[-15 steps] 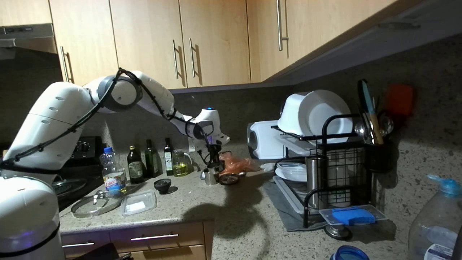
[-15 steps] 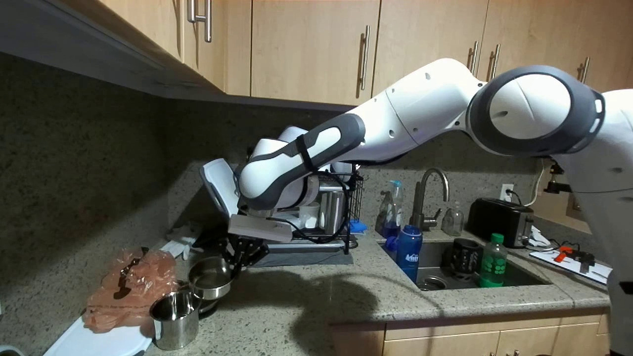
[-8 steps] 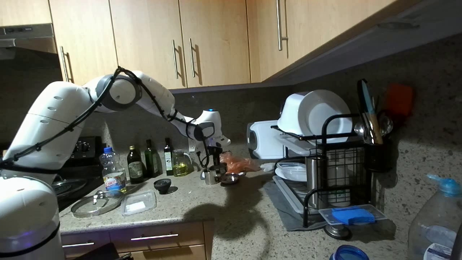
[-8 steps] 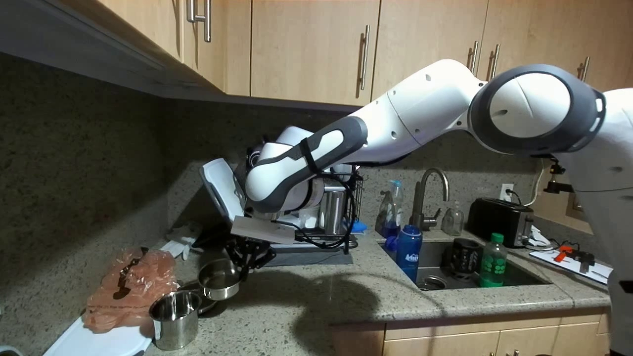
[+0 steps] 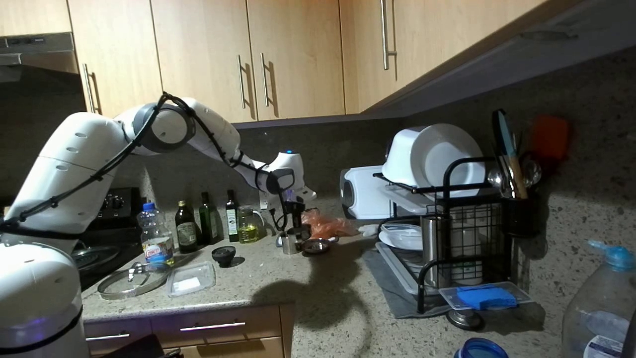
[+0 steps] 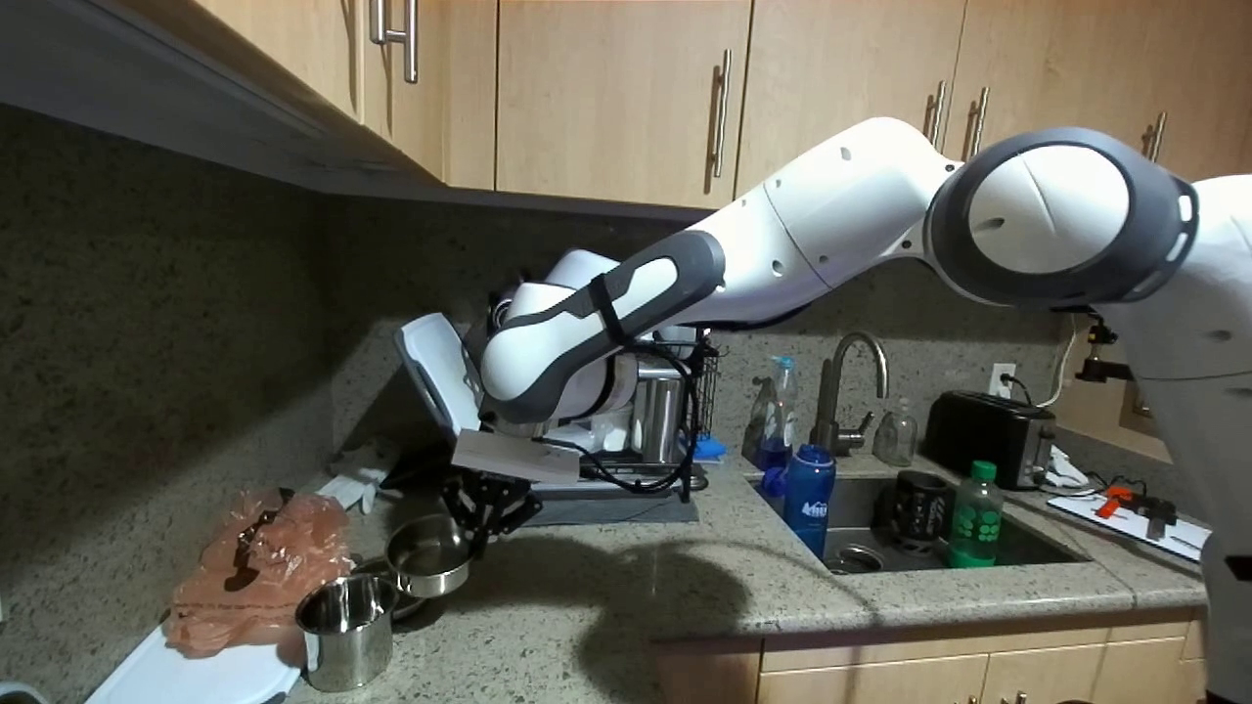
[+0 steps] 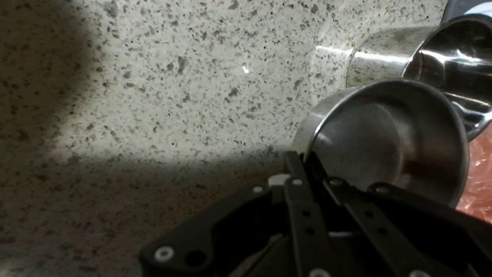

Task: Put the left silver bowl on the right bowl

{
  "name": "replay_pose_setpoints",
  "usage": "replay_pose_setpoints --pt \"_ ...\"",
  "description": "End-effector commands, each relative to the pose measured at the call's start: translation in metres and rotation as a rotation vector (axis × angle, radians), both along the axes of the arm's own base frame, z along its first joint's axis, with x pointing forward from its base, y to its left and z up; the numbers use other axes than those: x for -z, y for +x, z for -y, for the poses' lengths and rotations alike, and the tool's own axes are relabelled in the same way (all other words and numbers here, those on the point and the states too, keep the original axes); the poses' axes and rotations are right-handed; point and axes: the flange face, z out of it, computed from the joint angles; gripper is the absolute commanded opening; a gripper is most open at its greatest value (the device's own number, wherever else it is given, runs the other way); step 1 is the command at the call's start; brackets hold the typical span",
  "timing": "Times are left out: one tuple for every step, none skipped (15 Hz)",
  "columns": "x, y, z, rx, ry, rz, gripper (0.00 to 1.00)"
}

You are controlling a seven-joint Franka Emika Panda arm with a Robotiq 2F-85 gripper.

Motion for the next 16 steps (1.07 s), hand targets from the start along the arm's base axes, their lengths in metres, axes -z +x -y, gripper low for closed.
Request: replay_pose_setpoints --pt "-0.003 0.012 -0.001 0.015 -0.008 -0.014 0.03" --pt "-0.005 0.015 -0.001 0.018 -0.012 -0.008 0.03" --pt "-0.008 0.018 0.000 0.022 -0.015 0.000 0.03" --pt "-0.010 0.021 0.001 0.025 -0.013 0.004 0.03" --pt "-0.012 0.024 0.004 0.030 -0.013 0.009 0.03" --pt "-0.013 0.026 0.006 0.034 -0.012 0.012 0.03" --pt "-0.013 0.029 0.008 0.037 -0.012 0.013 0.03" --pt "-0.013 0.031 0.010 0.040 -0.011 0.012 0.03" --pt "-0.010 0.034 0.012 0.042 -0.010 0.007 0.03" --pt "-0.008 0.037 0.014 0.042 -0.004 -0.004 0.03" --pt "-0.005 0.041 0.015 0.047 -0.004 -0.020 0.03" --pt "-0.003 0.044 0.016 0.046 -0.002 -0.032 0.03" --pt "0.000 0.046 0.016 0.046 -0.003 -0.047 0.03" --pt "0.002 0.050 0.017 0.046 -0.003 -0.058 0.03" --pt "0.004 0.053 0.017 0.045 -0.004 -0.067 0.03" --pt "0.005 0.056 0.017 0.044 -0.006 -0.075 0.03"
